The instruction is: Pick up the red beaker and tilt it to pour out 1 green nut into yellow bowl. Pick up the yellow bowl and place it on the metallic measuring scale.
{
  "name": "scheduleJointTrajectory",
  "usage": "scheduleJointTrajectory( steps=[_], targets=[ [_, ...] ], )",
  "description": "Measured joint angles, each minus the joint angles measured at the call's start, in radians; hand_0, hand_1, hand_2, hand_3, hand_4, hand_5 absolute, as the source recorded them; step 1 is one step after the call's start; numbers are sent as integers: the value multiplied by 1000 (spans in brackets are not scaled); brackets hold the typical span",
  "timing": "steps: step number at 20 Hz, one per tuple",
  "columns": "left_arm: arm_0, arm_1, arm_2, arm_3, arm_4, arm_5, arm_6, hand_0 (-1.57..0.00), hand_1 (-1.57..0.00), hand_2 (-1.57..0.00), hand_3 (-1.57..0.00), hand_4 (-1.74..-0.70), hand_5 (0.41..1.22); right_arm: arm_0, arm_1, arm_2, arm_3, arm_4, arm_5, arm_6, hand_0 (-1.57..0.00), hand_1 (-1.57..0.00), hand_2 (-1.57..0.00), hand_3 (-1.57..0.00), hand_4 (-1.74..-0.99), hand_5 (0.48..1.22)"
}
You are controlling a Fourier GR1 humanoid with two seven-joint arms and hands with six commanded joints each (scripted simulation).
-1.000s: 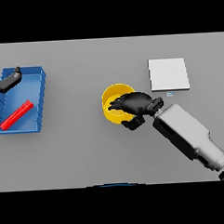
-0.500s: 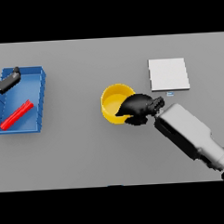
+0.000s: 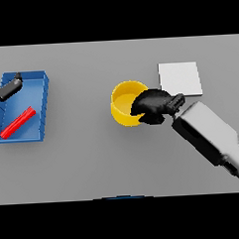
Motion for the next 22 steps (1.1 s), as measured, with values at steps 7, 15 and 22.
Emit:
scheduleJointTrajectory(
  steps=[7, 15, 22],
  targets=[
    [-6, -12, 7, 16, 10, -6, -16, 1, 1, 1, 1, -805, 723, -14, -54, -75, -118, -50, 79, 114, -1568, -1568, -1560, -1248, -1720, 1219],
    [-11, 4, 3, 0, -5, 4, 19, 1, 1, 1, 1, -801, 734, -78, -151, -136, -56, -21, 8, 71, -1570, -1570, -1569, -1256, -1719, 1221],
    [-4, 24, 7, -40, 9, 0, 69, 1, 1, 1, 1, -833, 769, -104, -179, -192, 167, -5, -90, 39, -1571, -1571, -1571, -1181, -1720, 1221]
  ],
)
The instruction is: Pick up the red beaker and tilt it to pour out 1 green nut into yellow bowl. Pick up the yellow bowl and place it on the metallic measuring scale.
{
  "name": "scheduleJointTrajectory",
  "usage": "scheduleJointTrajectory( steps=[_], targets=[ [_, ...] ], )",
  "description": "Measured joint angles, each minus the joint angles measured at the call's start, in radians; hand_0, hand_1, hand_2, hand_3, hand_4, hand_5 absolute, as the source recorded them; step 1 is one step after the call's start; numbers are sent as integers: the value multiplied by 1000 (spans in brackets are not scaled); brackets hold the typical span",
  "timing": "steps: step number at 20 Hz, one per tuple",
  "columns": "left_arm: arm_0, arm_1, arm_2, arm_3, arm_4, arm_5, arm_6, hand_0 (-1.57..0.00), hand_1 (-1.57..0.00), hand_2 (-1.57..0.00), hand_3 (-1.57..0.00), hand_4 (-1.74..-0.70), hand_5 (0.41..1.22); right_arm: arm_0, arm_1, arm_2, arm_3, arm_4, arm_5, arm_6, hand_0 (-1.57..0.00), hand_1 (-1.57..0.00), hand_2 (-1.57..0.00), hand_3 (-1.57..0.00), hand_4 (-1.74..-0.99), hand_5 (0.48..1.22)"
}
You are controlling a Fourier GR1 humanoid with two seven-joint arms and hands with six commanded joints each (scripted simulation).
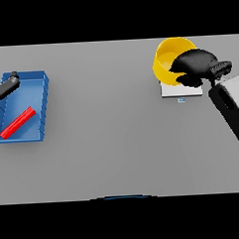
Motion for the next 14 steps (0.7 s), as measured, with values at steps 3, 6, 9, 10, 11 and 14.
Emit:
scheduleJointTrajectory(
  steps=[3, 6, 9, 10, 11, 14],
  targets=[
    [-2, 0, -5, -4, -9, 11, 13, 1, 1, 1, 1, -823, 772, -20, -5, -10, 112, 16, -54, -43, -1571, -1571, -1571, -1182, -1721, 1221],
    [19, 5, -1, -12, -2, 16, 9, 1, 1, 1, 1, -818, 759, -44, 14, -12, 216, 30, -89, -49, -1571, -1571, -1571, -1254, -1722, 1221],
    [5, 6, -8, 0, -6, 11, 13, 1, 1, 1, 1, -811, 753, -45, 39, -9, 287, 43, -137, -65, -1571, -1567, -1571, -1390, -1724, 1221],
    [-6, -5, -11, 15, -10, 11, 14, 1, 1, 1, 1, -807, 749, -52, 45, -10, 315, 47, -153, -77, -1571, -1568, -1571, -1410, -1724, 1221],
    [-12, -4, -15, 19, -6, 8, 14, 1, 1, 1, 1, -801, 743, -52, 53, -10, 340, 52, -171, -81, -1571, -1561, -1571, -1432, -1725, 1221],
    [-1, -1, -13, 11, -4, 14, -1, 1, 1, 1, 1, -796, 729, -68, 65, -13, 405, 60, -194, -86, -1571, -1499, -1565, -1500, -1727, 1221]
  ],
)
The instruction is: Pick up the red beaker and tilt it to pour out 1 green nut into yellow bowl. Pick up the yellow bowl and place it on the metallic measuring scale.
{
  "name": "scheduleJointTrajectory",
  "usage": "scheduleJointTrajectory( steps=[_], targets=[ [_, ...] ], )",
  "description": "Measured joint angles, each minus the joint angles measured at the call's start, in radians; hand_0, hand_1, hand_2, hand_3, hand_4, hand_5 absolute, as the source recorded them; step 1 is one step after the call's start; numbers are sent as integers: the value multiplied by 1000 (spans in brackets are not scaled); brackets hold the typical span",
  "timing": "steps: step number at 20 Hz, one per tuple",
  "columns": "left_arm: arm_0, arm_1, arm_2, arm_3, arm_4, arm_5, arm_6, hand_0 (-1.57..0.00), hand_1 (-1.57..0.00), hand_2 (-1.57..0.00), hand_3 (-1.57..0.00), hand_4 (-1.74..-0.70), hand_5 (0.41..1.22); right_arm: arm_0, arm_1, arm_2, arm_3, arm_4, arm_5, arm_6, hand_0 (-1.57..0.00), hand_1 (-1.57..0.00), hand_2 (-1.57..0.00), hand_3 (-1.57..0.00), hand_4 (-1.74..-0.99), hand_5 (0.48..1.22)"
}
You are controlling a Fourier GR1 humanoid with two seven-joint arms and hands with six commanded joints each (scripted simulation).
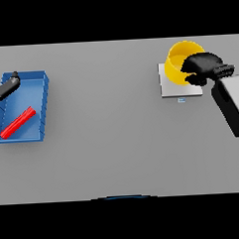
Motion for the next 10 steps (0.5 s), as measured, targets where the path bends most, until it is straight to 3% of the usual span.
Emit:
scheduleJointTrajectory(
  steps=[4, 6, 7, 8, 10],
  targets=[
    [-1, 0, 2, 0, 6, -6, 6, 1, 1, 1, 1, -806, 734, -3, 22, 6, 59, 8, -36, -10, -1548, -1420, -1568, -1481, -1721, 1221],
    [-9, -4, 1, 15, 1, -9, -3, 1, 1, 1, 1, -811, 740, -15, 26, 3, 77, -8, -28, -24, -1536, -1411, -1569, -1165, -1728, 1221],
    [-7, -3, 1, 5, 1, -4, 1, 1, 1, 1, 1, -813, 745, -15, 32, 3, 84, -18, -21, -7, -1543, -1443, -1496, -1022, -1659, 1221],
    [-18, -4, 0, 4, 3, -12, 8, 1, 1, 1, 1, -812, 745, -20, 32, -2, 83, -29, -6, -10, -1525, -1350, -1348, -907, -1596, 1134],
    [-23, -23, -9, 19, -2, -8, 14, 1, 1, 1, 1, -815, 744, -33, 41, -10, 100, -35, 2, 24, -975, -866, -954, -762, -1504, 983]
  ],
)
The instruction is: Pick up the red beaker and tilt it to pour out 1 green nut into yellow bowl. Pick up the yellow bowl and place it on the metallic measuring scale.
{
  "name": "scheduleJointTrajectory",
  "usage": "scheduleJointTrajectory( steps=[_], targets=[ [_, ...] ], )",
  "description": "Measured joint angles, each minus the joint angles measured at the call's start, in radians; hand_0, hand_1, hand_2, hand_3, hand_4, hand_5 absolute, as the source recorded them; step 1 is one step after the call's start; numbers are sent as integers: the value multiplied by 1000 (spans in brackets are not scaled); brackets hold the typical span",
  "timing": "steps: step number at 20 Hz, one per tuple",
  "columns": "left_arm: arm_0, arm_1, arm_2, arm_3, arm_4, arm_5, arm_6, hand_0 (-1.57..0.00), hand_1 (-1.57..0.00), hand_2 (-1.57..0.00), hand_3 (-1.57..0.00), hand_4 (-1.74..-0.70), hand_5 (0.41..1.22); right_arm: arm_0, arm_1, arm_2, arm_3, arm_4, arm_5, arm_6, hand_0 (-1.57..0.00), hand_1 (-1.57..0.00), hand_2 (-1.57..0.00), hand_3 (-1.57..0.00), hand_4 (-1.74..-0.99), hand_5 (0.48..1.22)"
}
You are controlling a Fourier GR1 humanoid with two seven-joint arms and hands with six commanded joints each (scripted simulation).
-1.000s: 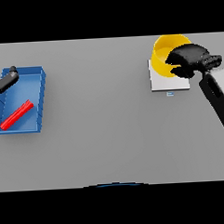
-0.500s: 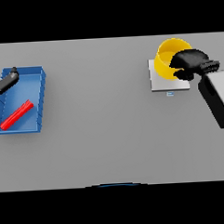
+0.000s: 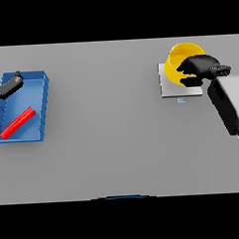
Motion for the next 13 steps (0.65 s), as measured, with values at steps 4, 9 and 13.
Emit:
scheduleJointTrajectory(
  steps=[4, 9, 13],
  targets=[
    [-4, 9, 1, 17, -3, -9, -13, 1, 1, 1, 1, -806, 738, -5, -7, 3, 27, 2, 8, -29, -399, -354, -518, -604, -1410, 821],
    [-7, -12, 4, 47, 2, -8, -24, 1, 1, 1, 1, -809, 736, -25, -3, 23, 73, 22, 12, -83, -130, -115, -244, -442, -1346, 746],
    [-14, -19, 2, 38, 4, -6, -14, 1, 1, 1, 1, -821, 734, -40, 3, 32, 94, 32, 26, -84, -53, -47, -115, -348, -1308, 733]
  ],
)
